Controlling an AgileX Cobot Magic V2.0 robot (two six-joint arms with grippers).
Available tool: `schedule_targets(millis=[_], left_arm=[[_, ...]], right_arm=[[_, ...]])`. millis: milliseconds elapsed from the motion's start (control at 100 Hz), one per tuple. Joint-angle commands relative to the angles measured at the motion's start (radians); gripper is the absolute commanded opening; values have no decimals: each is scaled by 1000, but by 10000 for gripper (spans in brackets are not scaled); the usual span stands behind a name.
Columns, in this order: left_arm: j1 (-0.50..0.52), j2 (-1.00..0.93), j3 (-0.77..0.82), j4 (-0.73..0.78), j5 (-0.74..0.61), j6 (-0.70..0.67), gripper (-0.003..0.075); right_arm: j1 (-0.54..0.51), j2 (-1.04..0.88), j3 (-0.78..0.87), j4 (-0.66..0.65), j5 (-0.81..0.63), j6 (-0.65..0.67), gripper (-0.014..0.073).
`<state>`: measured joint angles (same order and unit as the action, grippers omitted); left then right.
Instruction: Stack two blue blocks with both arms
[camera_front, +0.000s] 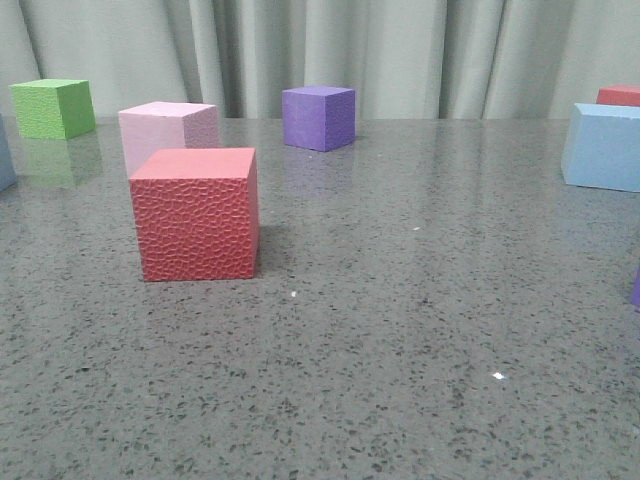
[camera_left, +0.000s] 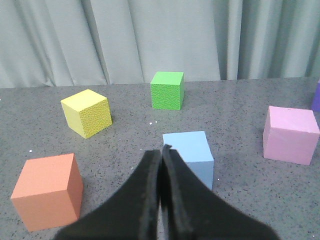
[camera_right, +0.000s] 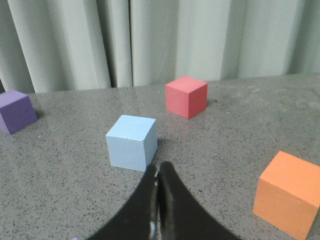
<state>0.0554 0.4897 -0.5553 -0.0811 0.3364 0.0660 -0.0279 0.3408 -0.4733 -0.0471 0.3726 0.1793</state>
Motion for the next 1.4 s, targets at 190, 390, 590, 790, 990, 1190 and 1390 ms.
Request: schedule_targets(millis=[190,390,590,790,990,1190,1390], left_arm=[[-1,179,-151,-18,-61,-11,-15],[-1,195,-161,-36,-77,-11,165],[-1,195,-161,-56,-74,-11,526],[-1,195,-161,-81,-74,-11,629],[-1,195,-159,-85,-104,-11,586],[-1,195,-159,-95,-151,-11,554],[-1,195,-159,-95,-166,-11,554]], right_arm=[[4,187,-169,-7,72,-5,-27],[4,210,-183,-7,75,-5,260],[4,210,-183,-7,75,-5,581],[4,210,-182,-7,56,-5,623],[5,219,-197,12,27,-5,623],[5,344,-367,23,162,-5,623],[5,573,-608,62,288,-5,623]])
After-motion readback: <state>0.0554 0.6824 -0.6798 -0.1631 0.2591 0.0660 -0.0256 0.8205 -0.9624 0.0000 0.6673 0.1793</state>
